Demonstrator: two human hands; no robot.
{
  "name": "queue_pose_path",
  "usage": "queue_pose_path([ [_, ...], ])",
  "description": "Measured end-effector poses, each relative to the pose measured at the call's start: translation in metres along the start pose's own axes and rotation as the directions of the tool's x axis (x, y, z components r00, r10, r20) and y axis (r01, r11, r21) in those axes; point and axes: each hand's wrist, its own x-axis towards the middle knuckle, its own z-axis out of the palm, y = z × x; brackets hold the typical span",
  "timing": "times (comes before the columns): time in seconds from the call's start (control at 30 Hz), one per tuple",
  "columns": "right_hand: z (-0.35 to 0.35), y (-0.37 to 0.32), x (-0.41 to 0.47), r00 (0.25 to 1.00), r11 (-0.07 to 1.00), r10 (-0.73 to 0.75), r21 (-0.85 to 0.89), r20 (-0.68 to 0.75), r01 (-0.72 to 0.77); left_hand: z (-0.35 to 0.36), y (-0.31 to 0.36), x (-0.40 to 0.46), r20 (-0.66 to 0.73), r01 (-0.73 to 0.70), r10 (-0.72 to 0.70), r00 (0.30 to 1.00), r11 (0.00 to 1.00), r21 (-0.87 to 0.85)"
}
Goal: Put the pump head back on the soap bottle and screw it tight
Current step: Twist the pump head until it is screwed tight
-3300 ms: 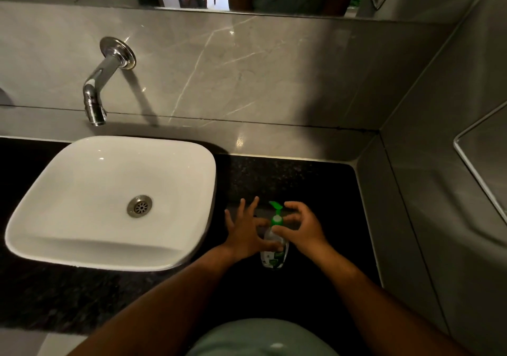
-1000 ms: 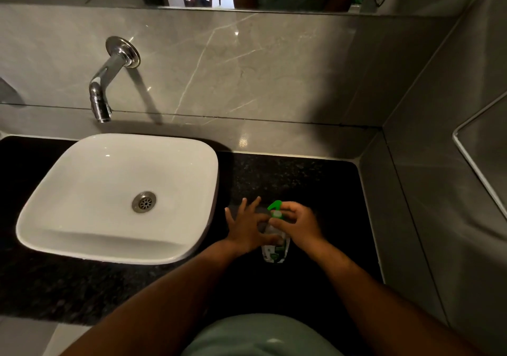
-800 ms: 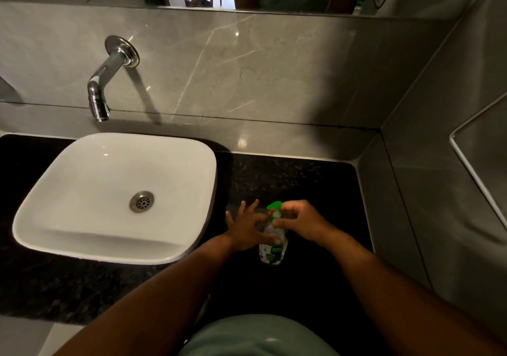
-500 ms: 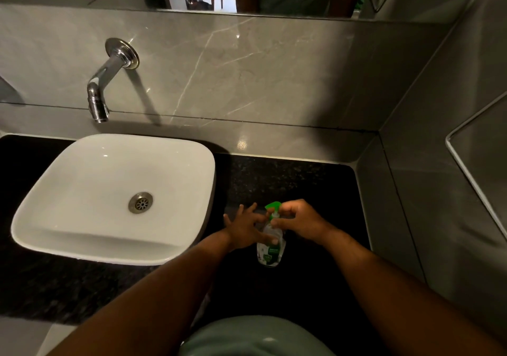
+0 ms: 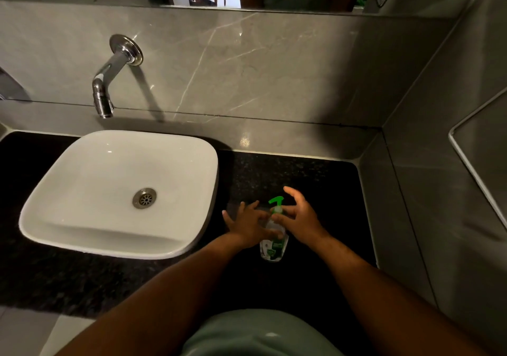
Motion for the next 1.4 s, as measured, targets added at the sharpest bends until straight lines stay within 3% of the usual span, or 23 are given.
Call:
queue_pose_path([
  [0.23,0.022,0.006,-0.005,0.976,0.999,0.032,0.039,-0.216,-0.024,0.007,0.01,-0.009,-0.163,0.087,-0.071,0.984,0.992,0.096],
  [0.43,0.036,0.001,-0.009,0.935,0.999,-0.042,-0.039,-0.352,0.03,0.014,0.017,-0.012,-0.273,0.141,-0.115,0.955,0.987,0.079],
  [0.6,0.036,-0.003,-0.017,0.918,1.0,-0.01,-0.016,-0.396,0.004,0.018,0.017,-0.014,-0.32,0.092,-0.056,0.946,0.991,0.096],
  [0.9,0.009,-0.016,-0.061,0.969,0.983,-0.099,-0.175,-0.227,0.06,0.025,0.001,-0.014,-0.437,-0.217,0.274,0.857,0.96,0.177],
  [1.17,-0.017,-0.058,-0.073,0.988,0.857,-0.124,-0.511,-0.088,0.062,0.037,-0.02,-0.014,-0.496,-0.304,0.296,0.817,0.95,0.067],
  [1.4,-0.018,-0.1,-0.048,0.944,0.511,-0.09,-0.799,0.317,0.317,0.036,-0.015,-0.021,-0.5,-0.296,0.279,0.82,0.954,0.047],
])
